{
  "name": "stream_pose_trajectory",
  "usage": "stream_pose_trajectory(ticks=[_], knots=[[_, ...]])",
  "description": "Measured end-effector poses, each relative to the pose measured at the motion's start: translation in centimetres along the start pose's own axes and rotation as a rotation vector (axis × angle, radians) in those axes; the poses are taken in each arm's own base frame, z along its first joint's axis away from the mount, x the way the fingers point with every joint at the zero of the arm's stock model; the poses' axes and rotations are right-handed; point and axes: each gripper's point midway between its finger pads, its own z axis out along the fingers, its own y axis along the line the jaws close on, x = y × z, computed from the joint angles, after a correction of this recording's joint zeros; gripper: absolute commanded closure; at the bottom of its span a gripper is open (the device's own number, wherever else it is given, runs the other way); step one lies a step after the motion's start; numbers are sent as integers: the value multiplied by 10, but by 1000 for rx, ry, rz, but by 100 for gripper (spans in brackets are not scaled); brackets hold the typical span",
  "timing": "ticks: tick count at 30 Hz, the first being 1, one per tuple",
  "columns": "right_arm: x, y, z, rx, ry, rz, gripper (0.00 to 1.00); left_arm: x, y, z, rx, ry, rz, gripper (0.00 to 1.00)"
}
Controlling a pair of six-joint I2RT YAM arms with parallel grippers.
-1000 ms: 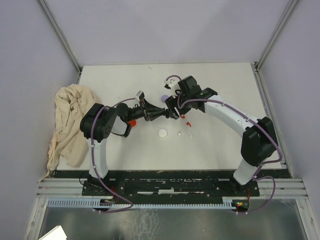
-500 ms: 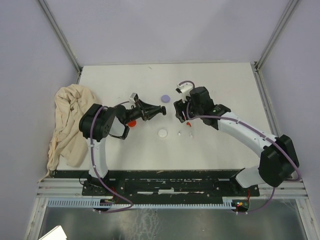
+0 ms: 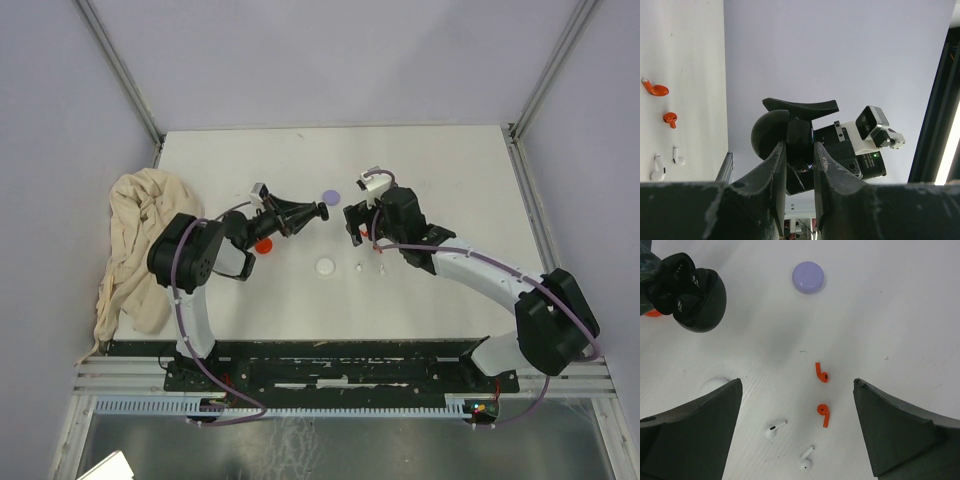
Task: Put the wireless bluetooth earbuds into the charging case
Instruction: Close the charging case.
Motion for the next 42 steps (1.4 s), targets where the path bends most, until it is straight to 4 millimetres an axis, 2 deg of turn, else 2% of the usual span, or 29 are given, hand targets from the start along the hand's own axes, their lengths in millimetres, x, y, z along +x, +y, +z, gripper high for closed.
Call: stream_pose_trajectory(ticks=[7, 12, 17, 22, 30, 42], knots=[[10, 1, 10, 14, 22, -5, 1, 2, -6, -3, 9, -15, 0, 97], [13, 18, 16, -3, 19, -48, 1, 1, -3, -5, 3, -39, -19, 97], [2, 37, 25, -36, -54, -74, 1, 0, -1, -4, 2, -59, -27, 97], [-8, 44, 38, -49, -140, -75, 0, -1, -1, -4, 3, -68, -31, 97], [-3, 47, 54, -45, -164, -81, 1, 1, 0, -4, 0, -72, -36, 97], [-14, 42, 60, -1, -224, -111, 0, 6, 5, -5, -12, -71, -62, 97]])
